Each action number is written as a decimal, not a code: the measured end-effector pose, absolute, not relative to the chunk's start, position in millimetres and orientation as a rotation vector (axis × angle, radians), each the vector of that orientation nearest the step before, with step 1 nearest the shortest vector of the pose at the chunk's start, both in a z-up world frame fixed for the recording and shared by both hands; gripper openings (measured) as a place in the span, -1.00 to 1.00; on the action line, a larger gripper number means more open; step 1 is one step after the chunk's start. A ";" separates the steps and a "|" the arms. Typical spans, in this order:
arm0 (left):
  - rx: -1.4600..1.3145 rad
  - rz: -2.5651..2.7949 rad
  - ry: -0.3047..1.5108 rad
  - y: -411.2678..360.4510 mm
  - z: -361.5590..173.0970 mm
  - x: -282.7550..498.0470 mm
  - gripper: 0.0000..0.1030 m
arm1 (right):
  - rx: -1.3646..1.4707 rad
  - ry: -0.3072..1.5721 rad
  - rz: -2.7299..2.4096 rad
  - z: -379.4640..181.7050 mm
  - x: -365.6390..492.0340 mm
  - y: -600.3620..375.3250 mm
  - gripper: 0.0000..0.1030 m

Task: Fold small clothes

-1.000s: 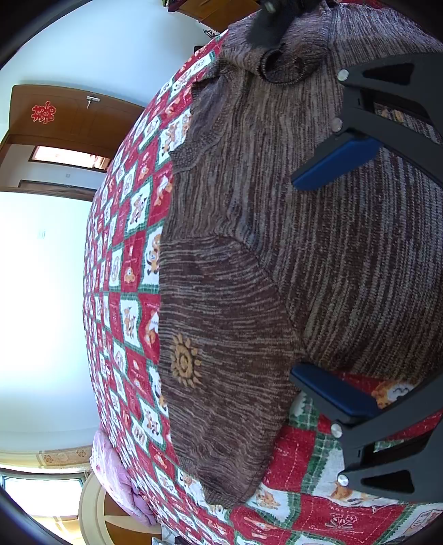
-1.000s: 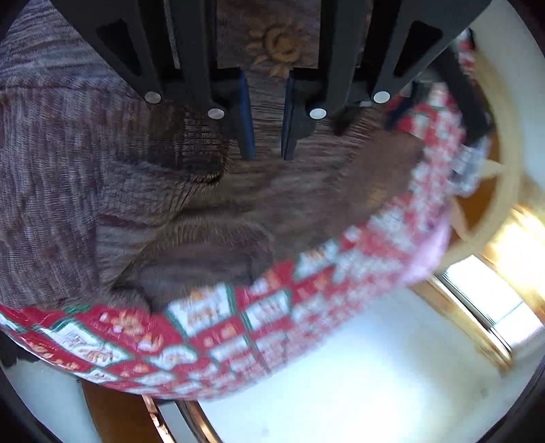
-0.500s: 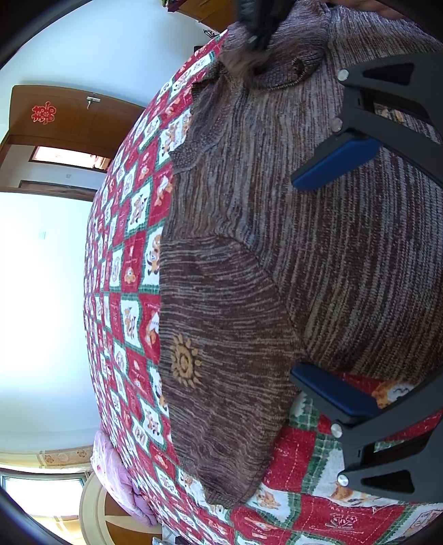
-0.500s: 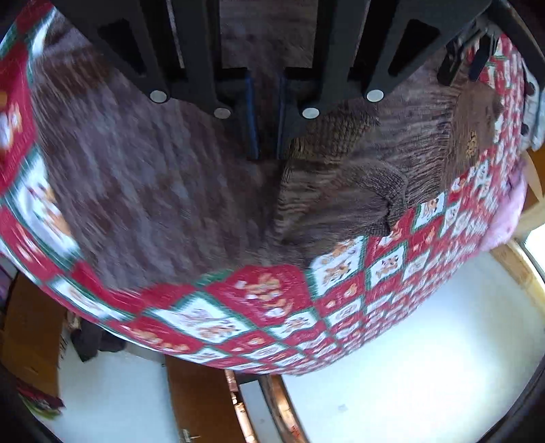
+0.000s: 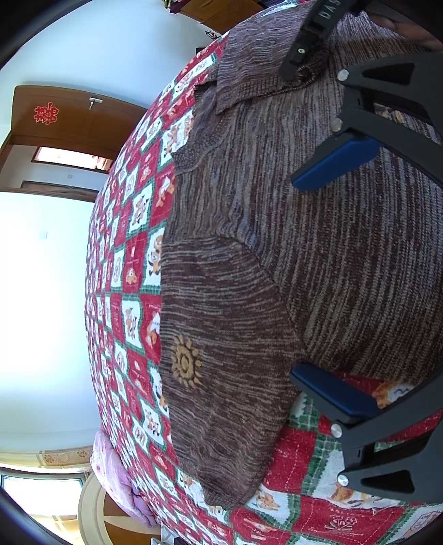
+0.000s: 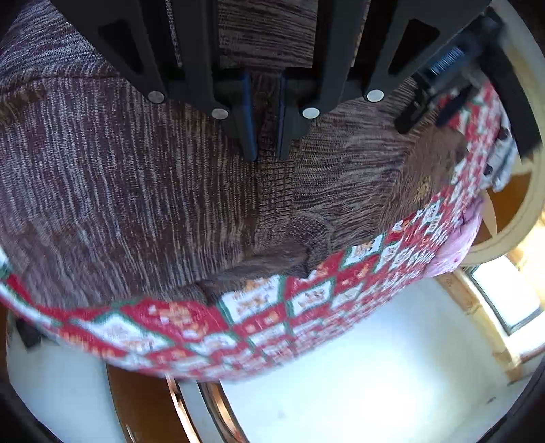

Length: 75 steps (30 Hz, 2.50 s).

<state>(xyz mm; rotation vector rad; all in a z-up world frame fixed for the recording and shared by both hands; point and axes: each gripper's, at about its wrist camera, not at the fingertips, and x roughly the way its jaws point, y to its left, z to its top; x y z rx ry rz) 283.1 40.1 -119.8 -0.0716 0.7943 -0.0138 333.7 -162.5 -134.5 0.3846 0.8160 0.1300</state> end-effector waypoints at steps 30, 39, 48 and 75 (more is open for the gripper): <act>-0.042 -0.005 0.843 41.2 -119.5 283.4 1.00 | 0.283 0.775 -0.091 -125.7 302.4 -158.5 -0.68; -0.401 0.179 0.764 168.0 -94.7 271.0 0.92 | 0.104 0.668 -0.094 -134.3 288.5 -133.5 -0.37; -0.633 0.343 0.752 287.2 -103.9 308.3 0.47 | 0.105 0.664 -0.092 -136.0 284.0 -133.8 -0.36; -0.716 0.297 0.717 292.1 -128.1 324.9 -0.80 | 0.149 0.649 -0.065 -137.7 283.4 -140.4 -0.34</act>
